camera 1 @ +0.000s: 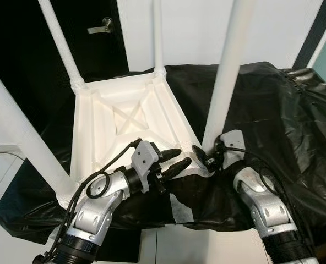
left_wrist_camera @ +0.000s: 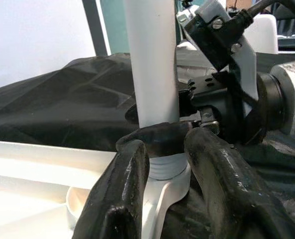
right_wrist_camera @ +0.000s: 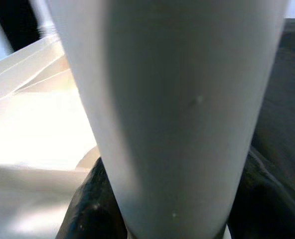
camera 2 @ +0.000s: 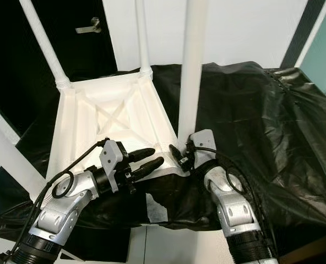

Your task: Building children table

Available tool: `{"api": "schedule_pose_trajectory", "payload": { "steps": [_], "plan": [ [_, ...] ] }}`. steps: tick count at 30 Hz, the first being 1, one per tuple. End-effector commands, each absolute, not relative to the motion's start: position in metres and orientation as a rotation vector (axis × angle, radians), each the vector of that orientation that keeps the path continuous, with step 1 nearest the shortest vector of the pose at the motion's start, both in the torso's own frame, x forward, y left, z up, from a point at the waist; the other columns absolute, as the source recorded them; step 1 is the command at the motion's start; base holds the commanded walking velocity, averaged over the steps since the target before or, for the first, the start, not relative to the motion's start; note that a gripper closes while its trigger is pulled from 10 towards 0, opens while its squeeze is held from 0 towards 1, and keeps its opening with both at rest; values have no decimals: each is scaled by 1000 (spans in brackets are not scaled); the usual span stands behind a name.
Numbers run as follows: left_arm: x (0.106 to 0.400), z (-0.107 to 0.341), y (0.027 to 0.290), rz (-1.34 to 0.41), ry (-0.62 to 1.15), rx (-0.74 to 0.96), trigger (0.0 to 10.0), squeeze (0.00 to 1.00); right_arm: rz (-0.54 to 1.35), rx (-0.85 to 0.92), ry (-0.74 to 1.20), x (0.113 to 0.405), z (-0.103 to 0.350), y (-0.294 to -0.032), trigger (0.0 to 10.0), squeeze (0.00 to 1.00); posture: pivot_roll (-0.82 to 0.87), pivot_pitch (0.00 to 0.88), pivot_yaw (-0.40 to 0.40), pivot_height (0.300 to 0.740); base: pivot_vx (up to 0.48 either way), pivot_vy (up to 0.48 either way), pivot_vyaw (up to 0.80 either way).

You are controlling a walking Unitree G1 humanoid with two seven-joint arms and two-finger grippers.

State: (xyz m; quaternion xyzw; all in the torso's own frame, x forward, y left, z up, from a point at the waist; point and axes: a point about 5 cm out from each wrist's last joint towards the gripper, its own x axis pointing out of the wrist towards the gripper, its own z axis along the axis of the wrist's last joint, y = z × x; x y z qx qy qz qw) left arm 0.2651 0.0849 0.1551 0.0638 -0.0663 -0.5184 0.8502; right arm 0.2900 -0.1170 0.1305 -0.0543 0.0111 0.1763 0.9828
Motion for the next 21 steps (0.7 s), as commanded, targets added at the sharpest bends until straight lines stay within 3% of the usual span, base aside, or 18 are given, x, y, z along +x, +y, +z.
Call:
{"api": "schedule_pose_trajectory", "payload": {
  "steps": [1,3,18,19,21],
  "plan": [
    [263,155,84,-1106,-133,146,10000,0,273,-88,120,286,112,-112,10000,0,-45,0,20,740,0,0,0],
    [262,155,84,-1110,-130,146,10000,0,92,0,121,284,114,-107,10000,0,-44,0,24,740,0,0,0],
    [264,157,86,-1105,-131,150,10000,0,89,23,103,279,124,-92,10000,0,-46,0,35,740,0,0,0],
    [264,157,86,-1103,-132,151,10000,0,91,19,92,279,125,-92,10000,1000,-46,0,35,740,0,0,0],
    [264,158,86,-1101,-133,148,10000,0,140,16,51,279,131,-96,10000,1000,-43,0,28,740,0,0,0]
  ]
}}
